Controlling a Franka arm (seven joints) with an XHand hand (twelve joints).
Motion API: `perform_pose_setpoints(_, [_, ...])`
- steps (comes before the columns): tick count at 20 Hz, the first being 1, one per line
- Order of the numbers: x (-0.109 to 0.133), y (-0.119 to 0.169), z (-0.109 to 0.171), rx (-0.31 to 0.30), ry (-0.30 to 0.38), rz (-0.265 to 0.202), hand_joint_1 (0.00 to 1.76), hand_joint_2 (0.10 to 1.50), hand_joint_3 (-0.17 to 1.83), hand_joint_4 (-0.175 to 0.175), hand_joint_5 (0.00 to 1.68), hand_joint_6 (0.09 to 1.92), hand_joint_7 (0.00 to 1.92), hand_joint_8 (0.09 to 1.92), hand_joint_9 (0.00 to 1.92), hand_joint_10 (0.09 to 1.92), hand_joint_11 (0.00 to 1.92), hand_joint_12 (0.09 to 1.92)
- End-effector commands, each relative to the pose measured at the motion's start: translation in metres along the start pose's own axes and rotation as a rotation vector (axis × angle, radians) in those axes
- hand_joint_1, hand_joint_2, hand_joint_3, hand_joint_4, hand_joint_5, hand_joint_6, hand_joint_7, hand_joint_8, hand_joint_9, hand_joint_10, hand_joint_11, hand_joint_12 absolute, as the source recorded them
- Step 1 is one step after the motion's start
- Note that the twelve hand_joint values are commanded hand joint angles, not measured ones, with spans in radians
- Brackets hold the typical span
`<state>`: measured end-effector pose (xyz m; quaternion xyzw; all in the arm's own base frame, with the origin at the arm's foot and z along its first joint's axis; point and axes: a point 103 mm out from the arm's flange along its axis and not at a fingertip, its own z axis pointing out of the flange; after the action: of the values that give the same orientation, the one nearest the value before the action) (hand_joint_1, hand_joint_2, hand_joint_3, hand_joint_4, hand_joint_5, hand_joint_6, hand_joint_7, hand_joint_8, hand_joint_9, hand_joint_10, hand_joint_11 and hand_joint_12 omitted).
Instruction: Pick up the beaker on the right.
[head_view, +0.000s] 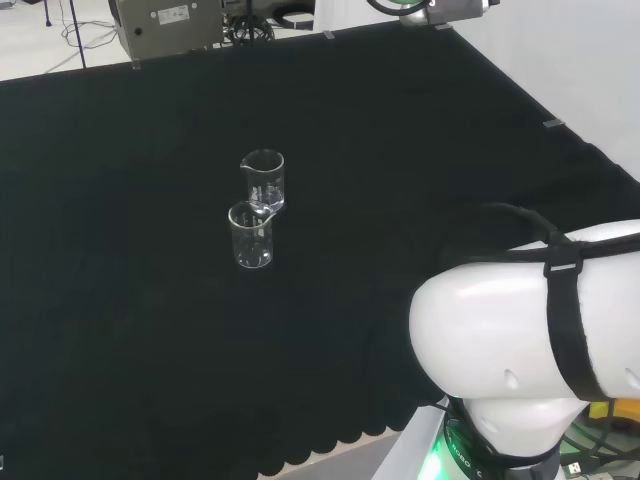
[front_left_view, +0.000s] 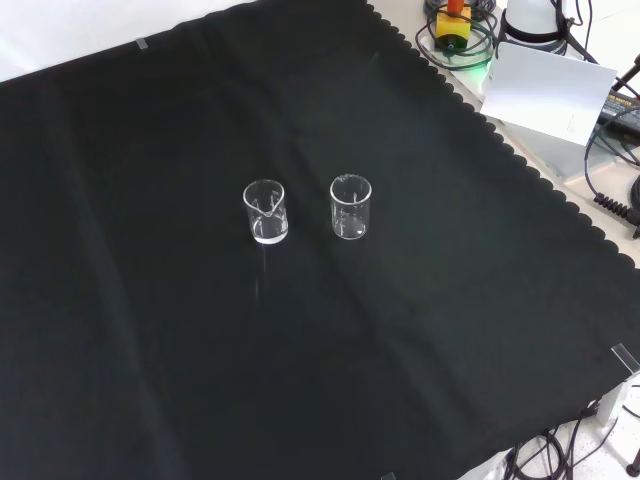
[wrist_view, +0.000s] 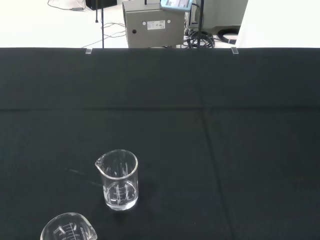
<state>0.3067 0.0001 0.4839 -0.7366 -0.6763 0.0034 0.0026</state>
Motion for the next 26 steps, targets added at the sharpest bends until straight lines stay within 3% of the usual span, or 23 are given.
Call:
perform_pose_setpoints(1, [-0.003,0.000,0.000,-0.008,-0.006,0.005,0.25,1.10,0.56,-0.017,0.38,0.36,0.23,0.60,0.33,0.65,0.24,1.21])
perform_pose_setpoints(3, [0.002,-0.001,0.000,-0.004,-0.018,0.014,0.06,1.24,0.40,-0.018,0.29,0.19,0.07,0.54,0.14,0.66,0.06,1.31])
perform_pose_setpoints(5, [-0.001,-0.001,0.000,-0.003,-0.014,0.015,0.01,1.28,0.36,-0.018,0.27,0.14,0.03,0.53,0.10,0.67,0.01,1.34])
perform_pose_setpoints(15, [-0.017,0.004,0.014,0.013,0.002,0.026,0.00,1.30,0.32,-0.019,0.28,0.11,0.03,0.53,0.09,0.68,0.00,1.35])
perform_pose_setpoints(20, [-0.029,0.009,0.036,0.012,0.026,0.024,0.00,1.30,0.32,-0.019,0.28,0.10,0.04,0.54,0.10,0.68,0.00,1.35])
perform_pose_setpoints(23, [-0.041,0.013,0.056,0.040,0.055,0.030,0.27,1.17,0.26,-0.038,0.33,0.09,0.17,0.63,0.26,0.72,0.06,1.39])
perform_pose_setpoints(26, [-0.054,0.021,0.078,0.072,0.066,0.028,0.36,1.11,0.25,-0.043,0.34,0.09,0.19,0.66,0.29,0.72,0.08,1.40])
